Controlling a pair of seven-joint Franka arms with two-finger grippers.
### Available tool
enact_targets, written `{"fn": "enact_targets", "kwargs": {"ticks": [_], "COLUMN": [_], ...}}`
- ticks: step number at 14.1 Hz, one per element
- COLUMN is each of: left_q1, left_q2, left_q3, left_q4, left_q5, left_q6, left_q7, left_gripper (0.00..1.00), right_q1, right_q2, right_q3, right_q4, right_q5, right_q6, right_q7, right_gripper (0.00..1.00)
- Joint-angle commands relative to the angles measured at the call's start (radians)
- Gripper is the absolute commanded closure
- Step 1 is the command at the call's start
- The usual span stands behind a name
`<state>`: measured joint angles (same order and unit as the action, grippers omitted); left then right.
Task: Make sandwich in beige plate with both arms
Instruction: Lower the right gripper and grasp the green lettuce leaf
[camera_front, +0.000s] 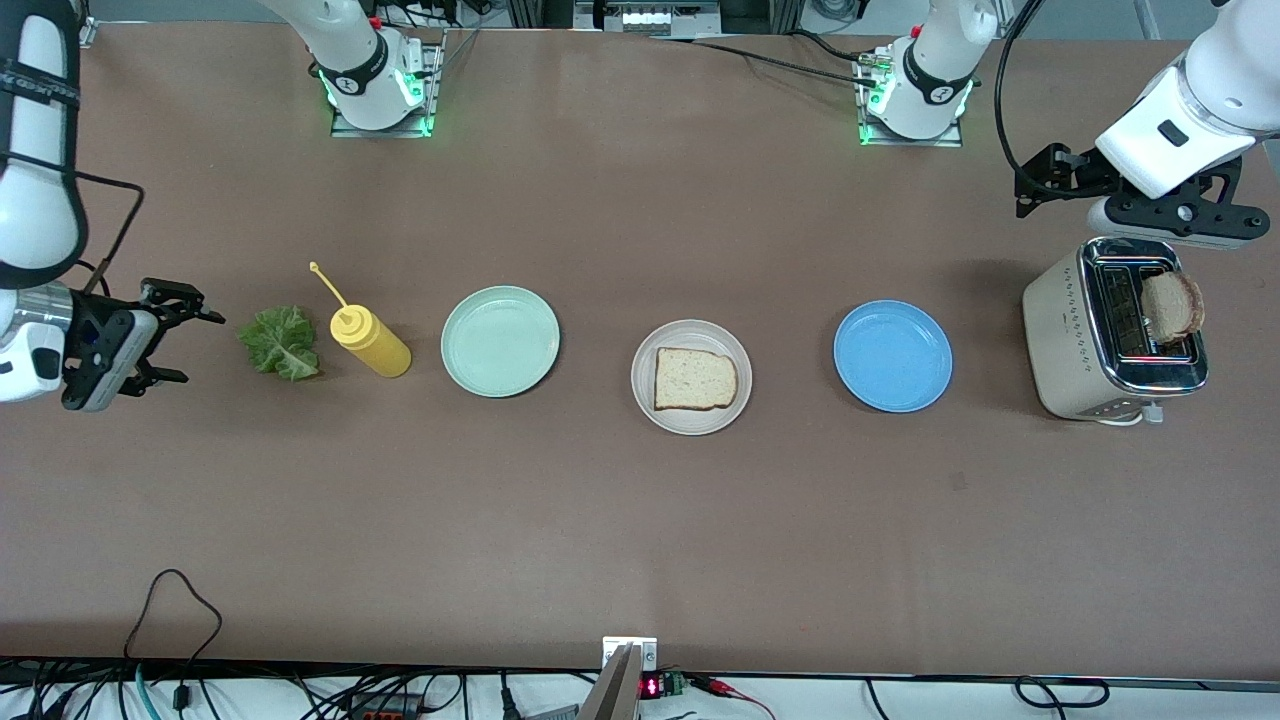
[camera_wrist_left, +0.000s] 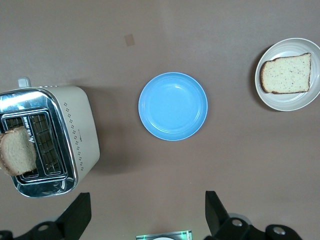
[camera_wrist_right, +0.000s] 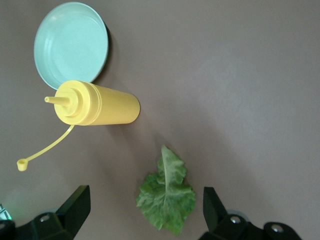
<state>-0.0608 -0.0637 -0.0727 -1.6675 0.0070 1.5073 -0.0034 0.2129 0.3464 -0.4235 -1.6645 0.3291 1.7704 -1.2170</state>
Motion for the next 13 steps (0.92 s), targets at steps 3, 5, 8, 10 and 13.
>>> {"fn": "enact_targets", "kwargs": {"ticks": [3,5,8,10,13], "left_q1": [-0.001,-0.001,-0.001,-0.001,-0.001], "left_q2": [-0.005,-0.005,-0.005,-0.004,-0.005], "left_q3": [0.005,0.005,0.005,0.005,0.005], "left_q4": [0.012,0.012,0.012,0.012,0.012], "left_q5": [-0.015,-0.015,-0.013,-0.015,-0.015], "left_q6": [-0.018,-0.018,-0.018,-0.018,-0.018], "left_q7": [0.005,0.005,0.005,0.005,0.005], "left_gripper": [0.00,0.00,0.00,0.00,0.00], "right_q1": [-0.096,-0.099,-0.106,-0.107,-0.107], "right_q2": [-0.078,-0.090,-0.089,-0.080,-0.051], "right_q3": [0.193,0.193,0.193,0.193,0.197], "right_q4": [-0.112,-0.187,-0.326,-0.421,-0.515], "right_q5": [-0.183,-0.188,-0.194,-0.196,-0.194], "right_q6": [0.070,0.133,0.314,0.450,0.639], "right_q7": [0.261,0.260,0.238,0.206,0.174], "right_gripper": [0.00,0.00,0.00,0.00,0.00]}}
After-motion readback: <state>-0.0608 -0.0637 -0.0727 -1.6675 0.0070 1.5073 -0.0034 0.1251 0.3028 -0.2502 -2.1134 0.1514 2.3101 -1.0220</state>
